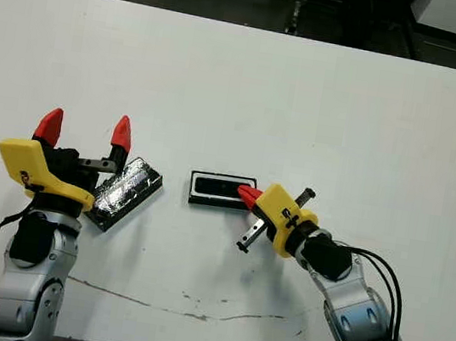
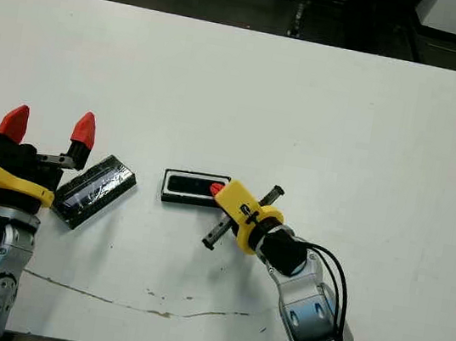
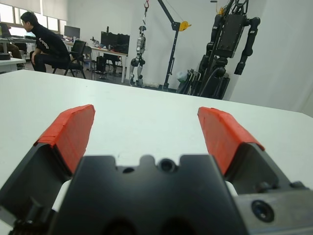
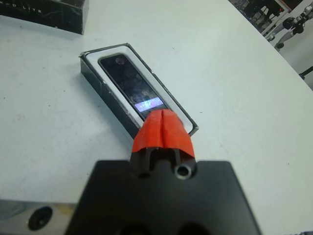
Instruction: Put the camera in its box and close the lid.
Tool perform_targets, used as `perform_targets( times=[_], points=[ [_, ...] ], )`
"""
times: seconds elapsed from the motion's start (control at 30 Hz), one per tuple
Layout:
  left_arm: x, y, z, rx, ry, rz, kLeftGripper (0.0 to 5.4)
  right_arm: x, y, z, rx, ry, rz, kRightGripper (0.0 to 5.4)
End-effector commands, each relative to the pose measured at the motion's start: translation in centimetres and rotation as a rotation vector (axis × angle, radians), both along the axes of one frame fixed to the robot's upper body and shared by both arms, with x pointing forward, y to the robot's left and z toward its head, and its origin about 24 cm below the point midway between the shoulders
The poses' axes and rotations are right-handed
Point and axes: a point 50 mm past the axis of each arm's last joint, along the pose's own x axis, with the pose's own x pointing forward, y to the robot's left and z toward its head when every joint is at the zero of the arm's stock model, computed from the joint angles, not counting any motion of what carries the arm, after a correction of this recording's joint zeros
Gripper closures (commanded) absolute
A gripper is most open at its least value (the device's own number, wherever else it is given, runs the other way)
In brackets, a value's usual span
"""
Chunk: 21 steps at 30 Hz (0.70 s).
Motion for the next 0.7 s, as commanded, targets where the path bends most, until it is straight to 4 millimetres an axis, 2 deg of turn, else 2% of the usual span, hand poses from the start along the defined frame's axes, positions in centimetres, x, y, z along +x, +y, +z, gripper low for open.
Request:
perform_targets(
  times=[0.03,0.17,0.27,0.53,0.63,0.7],
  points=[
    [-0.1,0.2,-0.2,0.001,0.015,0.002,0.0,-0.4,-1.2,-2.1,-0.06,0.101,-0.023,5.4],
    [-0.1,0.1,-0.2,0.004,0.016,0.004,0.0,-0.2,-1.5,-1.5,-0.031,0.097,-0.051,5.4],
    [-0.1,0.2,-0.1,0.007,0.014,0.007,0.0,0.1,-1.8,0.1,0.08,0.058,-0.082,5.4],
    [-0.3,0.5,0.3,0.043,-0.008,0.004,0.0,0.6,-4.5,7.3,0.407,-0.144,-0.166,5.4],
    [-0.3,0.9,0.8,0.071,-0.019,-0.007,0.0,0.6,-6.0,9.2,0.453,-0.205,-0.192,5.4],
    [-0.3,1.1,1.4,0.102,-0.013,-0.019,0.0,0.6,-6.6,9.8,0.472,-0.226,-0.221,5.4]
  ],
)
